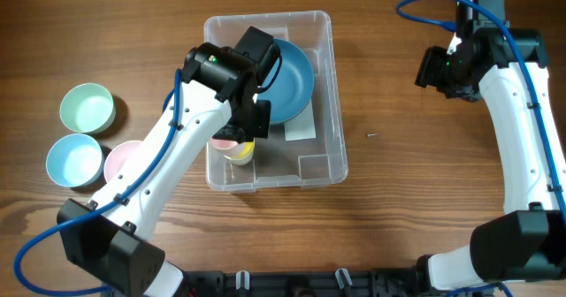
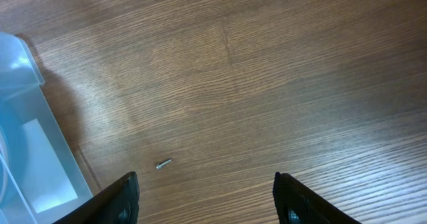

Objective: Pack container
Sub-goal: 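Place the pink cup into the stacked cups in the container, then move the left gripper to the cream bowl and grasp its rim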

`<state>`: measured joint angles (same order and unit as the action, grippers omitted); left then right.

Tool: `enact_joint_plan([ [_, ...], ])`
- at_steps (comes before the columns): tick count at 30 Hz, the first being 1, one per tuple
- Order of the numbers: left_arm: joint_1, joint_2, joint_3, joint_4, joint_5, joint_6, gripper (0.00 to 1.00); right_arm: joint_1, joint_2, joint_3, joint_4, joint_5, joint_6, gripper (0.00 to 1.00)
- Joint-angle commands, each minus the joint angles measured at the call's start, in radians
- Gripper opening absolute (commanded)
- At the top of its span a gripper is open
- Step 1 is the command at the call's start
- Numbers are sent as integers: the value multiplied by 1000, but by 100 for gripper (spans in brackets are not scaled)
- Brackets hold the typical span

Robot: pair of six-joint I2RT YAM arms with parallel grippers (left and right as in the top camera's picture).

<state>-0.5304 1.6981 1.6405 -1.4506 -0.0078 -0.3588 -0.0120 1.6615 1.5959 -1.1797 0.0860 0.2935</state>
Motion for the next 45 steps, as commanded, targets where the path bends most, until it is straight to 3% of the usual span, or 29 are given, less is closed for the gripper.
enact_joint_plan([
  [1, -5, 0, -6, 3, 15, -16, 58, 4, -10, 10, -5, -10, -4, 65],
  [2, -3, 0, -6, 4, 14, -16, 67, 4, -10, 10, -5, -10, -4, 65],
  [4, -3, 0, -6, 11, 6, -16, 69, 4, -10, 10, -6, -10, -4, 65],
  [8, 4, -12, -1, 17, -52, -17, 62, 4, -10, 10, -7, -10, -3, 65],
  [11, 63, -90, 32, 14, -155, -69, 64, 4, -10, 10, -6, -10, -4, 65],
  [14, 225, -200, 52, 34, -173, -73, 73, 4, -10, 10, -6, -10, -4, 65],
  [18, 449, -224, 24, 43, -148, -99, 72, 4, -10, 10, -6, -10, -4, 65],
  [21, 556, -183, -140, 153, -66, -98, 72, 4, -10, 10, -5, -9, -6, 65],
  [25, 589, -111, -382, 327, -52, -99, 72, 4, -10, 10, -6, -9, -6, 65],
  [30, 594, -8, -536, 455, -58, -98, 73, 4, -10, 10, -8, -9, -7, 65],
  [45, 594, 51, -609, 509, -121, -98, 70, 4, -10, 10, -43, -9, -32, 65],
])
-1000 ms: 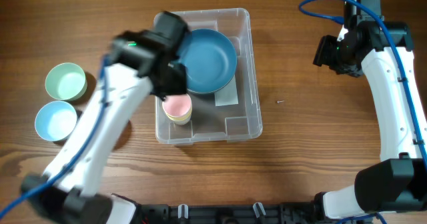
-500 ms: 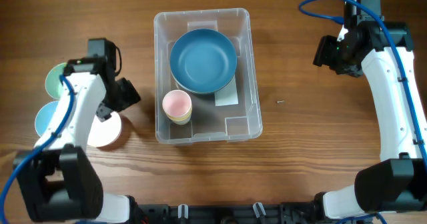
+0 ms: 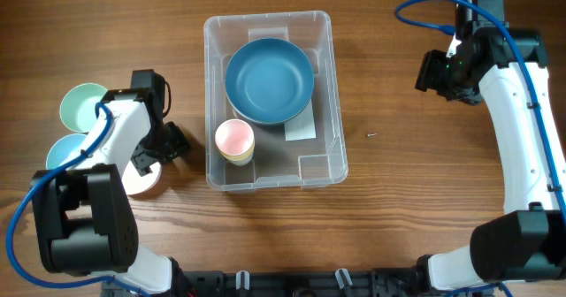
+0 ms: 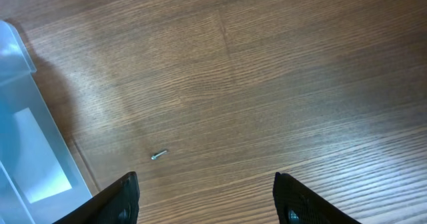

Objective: Pack container
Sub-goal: 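Move the left gripper to the cream bowl and grasp its rim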

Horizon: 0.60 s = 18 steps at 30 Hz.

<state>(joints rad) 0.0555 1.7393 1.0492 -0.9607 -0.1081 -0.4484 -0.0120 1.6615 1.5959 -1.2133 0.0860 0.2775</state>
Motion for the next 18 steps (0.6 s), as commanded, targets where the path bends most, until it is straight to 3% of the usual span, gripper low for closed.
enact_joint_plan([
  [1, 8, 10, -18, 19, -20, -9, 66, 4, -10, 10, -13, -9, -16, 65],
  [6, 8, 10, -18, 28, -20, -8, 34, 4, -10, 10, -16, -9, -15, 65],
  [8, 8, 10, -18, 30, -20, -8, 14, 4, -10, 10, -15, -8, -16, 66],
  [11, 8, 10, -18, 31, -20, -8, 4, 4, -10, 10, -10, -5, -15, 66],
  [18, -4, -34, 54, -39, -20, -7, 4, 4, -10, 10, 21, 3, -16, 66],
])
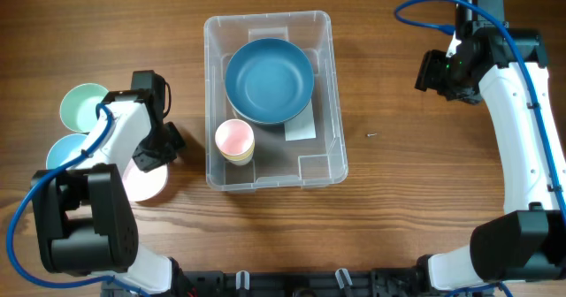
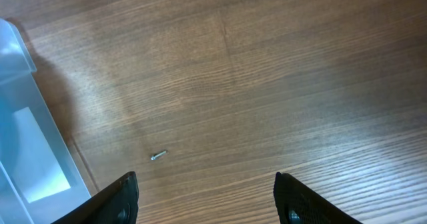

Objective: Pack container
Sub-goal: 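Move the left gripper to the cream bowl and grasp its rim, then carry the cream bowl into the container's lower right and release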

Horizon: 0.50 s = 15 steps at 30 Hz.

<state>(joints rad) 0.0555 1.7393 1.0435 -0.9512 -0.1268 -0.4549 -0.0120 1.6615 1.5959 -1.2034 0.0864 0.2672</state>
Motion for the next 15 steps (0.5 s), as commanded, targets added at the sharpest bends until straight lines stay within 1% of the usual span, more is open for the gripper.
enact_joint_plan([
  [1, -12, -55, 89, -79, -2, 3, 4, 4, -10, 10, 14, 2, -6, 66],
  [3, -58, -129, 214, -200, -2, 23, 4, 3, -10, 10, 18, 3, -4, 66],
  [5, -113, -175, 336, -293, -2, 52, 4, -11, -10, 10, 23, 22, 44, 67],
  [9, -295, -213, 596, -443, 2, 94, 4, -115, -10, 10, 36, 18, 111, 71],
  [10, -368, -213, 649, -456, 2, 113, 4, -170, -10, 10, 39, -27, 111, 71],
  [12, -470, -212, 684, -435, 2, 139, 4, -227, -10, 10, 39, -78, 110, 71],
  [13, -532, -212, 685, -401, 2, 161, 4, -268, -10, 10, 35, -89, 111, 71],
  [15, -628, -196, 685, -343, 3, 174, 4, -299, -10, 10, 33, -89, 111, 72],
])
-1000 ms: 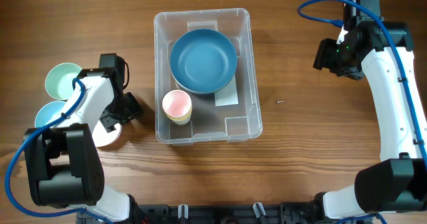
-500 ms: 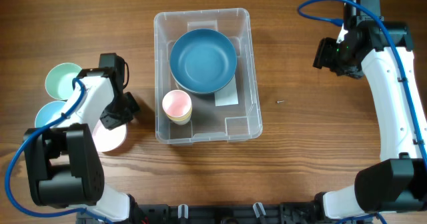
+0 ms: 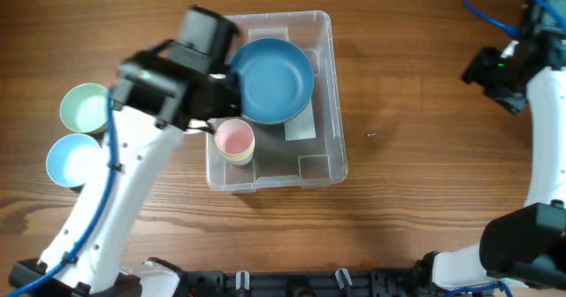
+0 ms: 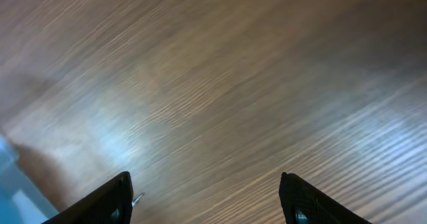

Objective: Pack container
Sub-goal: 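Carry the cream bowl into the container's lower right and release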

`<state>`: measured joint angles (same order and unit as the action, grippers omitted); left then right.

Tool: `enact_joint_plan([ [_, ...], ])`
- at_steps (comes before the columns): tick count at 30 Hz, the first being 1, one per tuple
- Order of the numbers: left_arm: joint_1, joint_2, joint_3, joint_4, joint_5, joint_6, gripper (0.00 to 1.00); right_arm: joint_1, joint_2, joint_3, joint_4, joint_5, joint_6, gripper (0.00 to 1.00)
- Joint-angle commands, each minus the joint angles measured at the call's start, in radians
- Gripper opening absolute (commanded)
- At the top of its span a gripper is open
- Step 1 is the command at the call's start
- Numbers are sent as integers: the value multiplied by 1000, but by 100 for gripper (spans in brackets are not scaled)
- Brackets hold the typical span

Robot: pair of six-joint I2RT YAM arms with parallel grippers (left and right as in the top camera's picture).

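The clear plastic container (image 3: 329, 85) stands mid-table. It holds a large blue bowl (image 3: 270, 79) and a pink cup (image 3: 234, 140) nested in a yellow one. My left arm reaches over the container's left wall. Its wrist hides the left gripper (image 3: 210, 113), so neither the jaws nor anything between them shows. A green bowl (image 3: 87, 108) and a light blue bowl (image 3: 72, 160) sit on the table at the left. No pink bowl shows on the table. My right gripper (image 4: 207, 204) hangs open over bare wood at the far right, nothing between its fingers.
A tiny screw (image 3: 371, 136) lies on the wood right of the container, and in the right wrist view the screw (image 4: 137, 199) sits beside the left finger. The container's corner (image 4: 5, 151) just shows at that view's left edge.
My left arm was down at the pink bowl left of the container and now reaches over the container's left wall; the pink bowl no longer shows. My right gripper stands farther right, still open.
At first my left arm was over the container, above the stacked cups. Then it was at the pink bowl beside the light blue bowl, and the bowl had shifted slightly. Now it is back at the container. The right gripper stayed open throughout.
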<state>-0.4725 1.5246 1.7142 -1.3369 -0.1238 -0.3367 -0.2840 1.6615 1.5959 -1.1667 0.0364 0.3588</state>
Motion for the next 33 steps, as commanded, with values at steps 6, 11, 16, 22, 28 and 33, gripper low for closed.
enact_joint_plan([
  [6, -247, 142, 14, 150, 81, 99, 4, -28, -10, 10, -6, -39, 19, 72],
  [11, -285, 311, 14, 172, 180, 98, 4, -28, -10, 10, -14, -39, 18, 72],
  [16, -338, 455, 14, 171, 240, 93, 4, -28, -10, 10, -13, -39, 19, 72],
  [22, -380, 526, 13, 167, 240, 94, 4, -28, -10, 10, -13, -39, 18, 72],
  [28, -356, 518, 15, 151, 237, 94, 17, -28, -10, 10, -19, -39, 17, 72],
  [33, -272, 365, 76, 84, 61, 94, 36, -28, -10, 10, -21, -41, 14, 72],
])
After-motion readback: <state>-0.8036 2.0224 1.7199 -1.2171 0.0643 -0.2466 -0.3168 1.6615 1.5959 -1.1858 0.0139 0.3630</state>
